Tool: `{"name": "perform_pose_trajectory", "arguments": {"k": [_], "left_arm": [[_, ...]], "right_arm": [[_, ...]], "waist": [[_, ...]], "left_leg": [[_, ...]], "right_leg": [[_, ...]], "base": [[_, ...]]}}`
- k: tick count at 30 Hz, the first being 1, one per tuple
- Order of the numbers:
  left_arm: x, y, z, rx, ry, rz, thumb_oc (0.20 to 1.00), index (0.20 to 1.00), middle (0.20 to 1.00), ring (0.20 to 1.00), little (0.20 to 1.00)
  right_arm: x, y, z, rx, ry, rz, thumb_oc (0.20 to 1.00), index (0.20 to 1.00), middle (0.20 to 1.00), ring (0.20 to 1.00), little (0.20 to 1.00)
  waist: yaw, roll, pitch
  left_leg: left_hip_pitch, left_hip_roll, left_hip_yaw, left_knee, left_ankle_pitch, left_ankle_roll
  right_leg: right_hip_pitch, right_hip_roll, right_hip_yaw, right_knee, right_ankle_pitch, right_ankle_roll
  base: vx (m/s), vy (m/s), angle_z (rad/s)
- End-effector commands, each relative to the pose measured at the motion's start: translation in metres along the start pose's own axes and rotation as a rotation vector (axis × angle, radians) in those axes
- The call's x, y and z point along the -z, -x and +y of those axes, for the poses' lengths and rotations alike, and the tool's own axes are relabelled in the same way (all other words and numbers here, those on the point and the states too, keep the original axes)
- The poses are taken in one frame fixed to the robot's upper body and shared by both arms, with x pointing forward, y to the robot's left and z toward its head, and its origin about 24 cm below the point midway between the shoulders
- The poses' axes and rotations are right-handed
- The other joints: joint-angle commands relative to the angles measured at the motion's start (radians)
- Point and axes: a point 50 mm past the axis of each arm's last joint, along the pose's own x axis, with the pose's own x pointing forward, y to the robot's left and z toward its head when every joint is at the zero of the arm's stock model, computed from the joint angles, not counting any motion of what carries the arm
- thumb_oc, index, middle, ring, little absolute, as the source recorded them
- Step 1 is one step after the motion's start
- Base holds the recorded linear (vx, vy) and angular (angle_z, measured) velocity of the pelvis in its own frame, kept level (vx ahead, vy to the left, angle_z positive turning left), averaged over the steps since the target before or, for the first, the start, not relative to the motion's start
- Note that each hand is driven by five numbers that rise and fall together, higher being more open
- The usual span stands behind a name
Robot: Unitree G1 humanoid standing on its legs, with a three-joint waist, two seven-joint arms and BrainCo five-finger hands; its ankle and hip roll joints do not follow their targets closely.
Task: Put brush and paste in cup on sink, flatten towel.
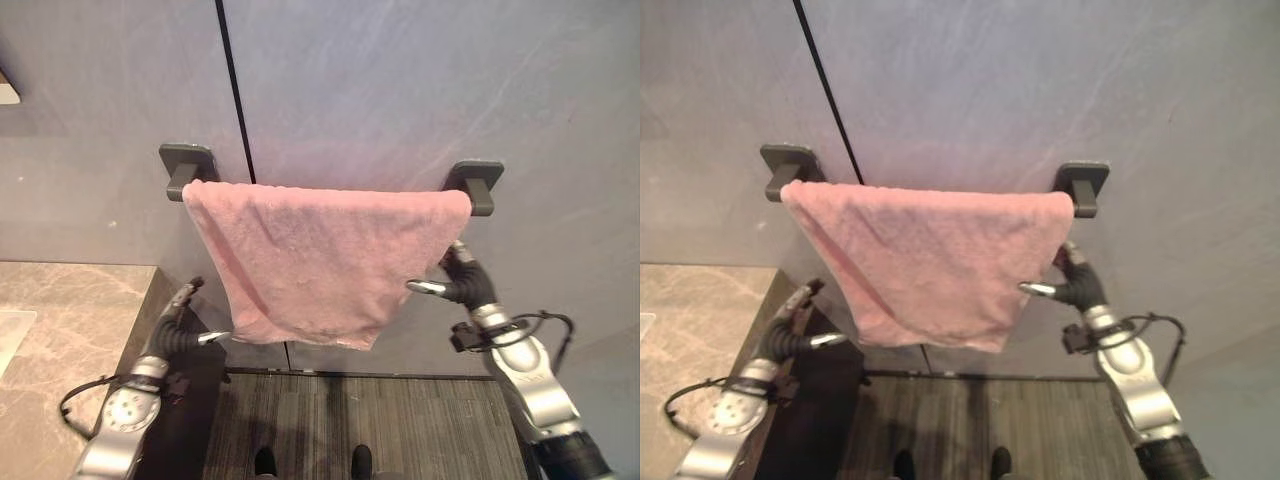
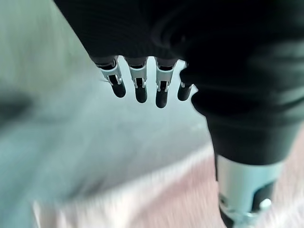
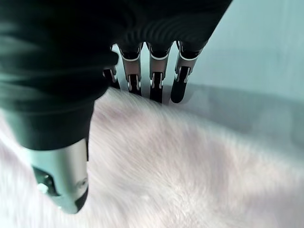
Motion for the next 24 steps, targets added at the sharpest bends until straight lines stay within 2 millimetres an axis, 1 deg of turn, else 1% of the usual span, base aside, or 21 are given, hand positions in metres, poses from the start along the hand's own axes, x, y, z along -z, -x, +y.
{"name": "perform_pose_trajectory", "arguments": {"k": [1,2,3,4,5,6,7,8,9,10,11,12,14,16,18,19,20,23,24], "left_arm": [[-0.027,-0.001,0.043,-0.168,-0.153,-0.165,1.0,1.0,1.0,1.0,1.0],[-0.027,-0.001,0.043,-0.167,-0.155,-0.164,1.0,1.0,1.0,1.0,1.0],[-0.033,0.0,0.051,-0.212,-0.172,-0.191,1.0,1.0,1.0,1.0,1.0],[-0.044,0.001,0.061,-0.269,-0.202,-0.245,1.0,1.0,1.0,1.0,1.0],[-0.048,0.001,0.063,-0.292,-0.204,-0.263,1.0,1.0,1.0,1.0,1.0],[-0.059,0.0,0.069,-0.326,-0.243,-0.319,1.0,1.0,1.0,1.0,1.0],[-0.059,0.001,0.069,-0.33,-0.246,-0.32,1.0,1.0,1.0,1.0,1.0],[-0.068,-0.001,0.072,-0.351,-0.259,-0.366,1.0,1.0,1.0,1.0,1.0],[-0.08,-0.001,0.075,-0.365,-0.294,-0.422,1.0,1.0,1.0,1.0,1.0],[-0.098,-0.003,0.078,-0.369,-0.341,-0.509,1.0,1.0,1.0,1.0,1.0],[-0.12,-0.005,0.08,-0.338,-0.411,-0.613,1.0,1.0,1.0,1.0,1.0],[-0.133,-0.005,0.082,-0.31,-0.492,-0.666,1.0,1.0,1.0,1.0,1.0],[-0.159,-0.006,0.082,-0.267,-0.577,-0.786,1.0,1.0,1.0,1.0,1.0],[-0.173,-0.008,0.085,-0.252,-0.62,-0.846,1.0,1.0,1.0,1.0,1.0],[-0.188,-0.008,0.087,-0.219,-0.72,-0.904,1.0,1.0,1.0,1.0,1.0],[-0.188,-0.008,0.087,-0.222,-0.72,-0.904,1.0,1.0,1.0,1.0,1.0],[-0.197,-0.007,0.086,-0.159,-0.792,-0.933,1.0,1.0,1.0,1.0,1.0],[-0.209,-0.003,0.08,-0.067,-0.893,-0.974,1.0,1.0,1.0,1.0,1.0],[-0.212,-0.003,0.074,-0.009,-0.919,-0.99,1.0,1.0,1.0,1.0,1.0]], "right_arm": [[-0.035,0.005,-0.028,0.131,0.225,-0.179,1.0,1.0,1.0,1.0,1.0],[-0.036,0.006,-0.028,0.131,0.226,-0.177,1.0,1.0,1.0,1.0,1.0],[-0.043,0.005,-0.034,0.167,0.271,-0.205,1.0,1.0,1.0,1.0,1.0],[-0.057,0.005,-0.041,0.205,0.339,-0.271,1.0,1.0,1.0,1.0,1.0],[-0.063,0.004,-0.041,0.217,0.358,-0.305,1.0,1.0,1.0,1.0,1.0],[-0.076,0.002,-0.043,0.234,0.404,-0.366,1.0,1.0,1.0,1.0,1.0],[-0.076,0.001,-0.043,0.235,0.405,-0.368,1.0,1.0,1.0,1.0,1.0],[-0.086,-0.001,-0.042,0.233,0.431,-0.418,1.0,1.0,1.0,1.0,1.0],[-0.098,-0.003,-0.04,0.22,0.466,-0.478,1.0,1.0,1.0,1.0,1.0],[-0.112,-0.006,-0.036,0.184,0.513,-0.551,1.0,1.0,1.0,1.0,1.0],[-0.132,-0.01,-0.028,0.104,0.557,-0.647,1.0,1.0,1.0,1.0,1.0],[-0.145,-0.013,-0.023,0.05,0.592,-0.707,1.0,1.0,1.0,1.0,1.0],[-0.163,-0.017,-0.012,-0.039,0.633,-0.795,1.0,1.0,1.0,1.0,1.0],[-0.175,-0.021,-0.007,-0.088,0.683,-0.85,1.0,1.0,1.0,1.0,1.0],[-0.185,-0.025,-0.003,-0.151,0.758,-0.886,1.0,1.0,1.0,1.0,1.0],[-0.185,-0.026,-0.002,-0.152,0.757,-0.887,1.0,1.0,1.0,1.0,1.0],[-0.191,-0.029,0.001,-0.217,0.827,-0.894,1.0,1.0,1.0,1.0,1.0],[-0.195,-0.031,0.006,-0.307,0.924,-0.886,1.0,1.0,1.0,1.0,1.0],[-0.193,-0.033,0.011,-0.357,0.962,-0.872,1.0,1.0,1.0,1.0,1.0]], "waist": [[-0.009,-0.024,-0.037],[-0.01,-0.025,-0.038],[-0.009,-0.025,-0.041],[-0.009,-0.025,-0.044],[-0.008,-0.025,-0.044],[-0.006,-0.026,-0.049],[-0.006,-0.026,-0.047],[-0.006,-0.027,-0.05],[-0.006,-0.028,-0.048],[-0.004,-0.028,-0.051],[-0.004,-0.03,-0.053],[-0.002,-0.029,-0.053],[-0.003,-0.031,-0.056],[-0.003,-0.033,-0.057],[-0.004,-0.033,-0.056],[-0.005,-0.032,-0.055],[-0.005,-0.032,-0.051],[-0.006,-0.032,-0.046],[-0.008,-0.033,-0.039]], "left_leg": [[0.045,0.004,-0.008,0.004,-0.032,-0.02],[0.045,0.004,-0.008,0.004,-0.032,-0.02],[0.045,0.004,-0.009,0.004,-0.033,-0.021],[0.05,0.006,-0.011,0.004,-0.041,-0.023],[0.046,0.005,-0.01,0.004,-0.035,-0.022],[0.046,0.005,-0.01,0.004,-0.035,-0.023],[0.045,0.005,-0.01,0.004,-0.035,-0.023],[0.046,0.005,-0.01,0.004,-0.036,-0.024],[0.045,0.006,-0.009,0.004,-0.036,-0.025],[0.05,0.006,-0.009,0.004,-0.044,-0.027],[0.045,0.006,-0.006,0.004,-0.036,-0.028],[0.05,0.007,-0.005,0.004,-0.043,-0.03],[0.045,0.007,-0.004,0.004,-0.035,-0.031],[0.045,0.007,-0.004,0.004,-0.035,-0.031],[0.044,0.006,-0.001,0.004,-0.035,-0.032],[0.044,0.006,-0.001,0.004,-0.035,-0.032],[0.043,0.005,0.003,0.004,-0.034,-0.032],[0.039,0.003,0.006,0.004,-0.031,-0.034],[0.034,0.002,0.007,0.004,-0.028,-0.035]], "right_leg": [[0.054,-0.077,-0.008,0.007,-0.013,0.101],[0.054,-0.077,-0.008,0.007,-0.013,0.101],[0.054,-0.077,-0.009,0.007,-0.014,0.101],[0.06,-0.078,-0.009,0.007,-0.021,0.103],[0.055,-0.078,-0.007,0.007,-0.015,0.102],[0.054,-0.079,-0.008,0.007,-0.014,0.102],[0.053,-0.079,-0.008,0.007,-0.014,0.102],[0.053,-0.079,-0.007,0.007,-0.014,0.103],[0.051,-0.079,-0.004,0.007,-0.013,0.103],[0.055,-0.079,-0.003,0.007,-0.018,0.106],[0.048,-0.079,0.0,0.007,-0.01,0.106],[0.051,-0.078,0.002,0.007,-0.016,0.108],[0.044,-0.078,0.005,0.007,-0.008,0.106],[0.043,-0.078,0.006,0.007,-0.006,0.107],[0.04,-0.078,0.009,0.007,-0.004,0.11],[0.039,-0.079,0.01,0.007,-0.003,0.11],[0.034,-0.08,0.014,0.007,0.0,0.112],[0.028,-0.08,0.016,0.007,0.005,0.115],[0.024,-0.081,0.014,0.007,0.008,0.118]], "base": [[0.0,0.0,0.0],[0.0,0.0,0.0],[0.0,0.0,0.0],[0.0,0.0,0.0],[0.0,0.0,0.0],[0.0,0.0,0.0],[0.0,0.0,0.0],[0.0,0.0,0.0],[0.0,0.0,0.0],[0.0,0.0,0.0],[0.0,0.0,0.0],[-0.04,0.005,-0.01],[0.0,0.0,0.0],[0.0,0.0,0.0],[0.0,0.0,0.0],[0.0,0.0,0.0],[0.0,0.0,0.0],[0.0,0.005,-0.01],[-0.01,0.018,-0.06]]}}
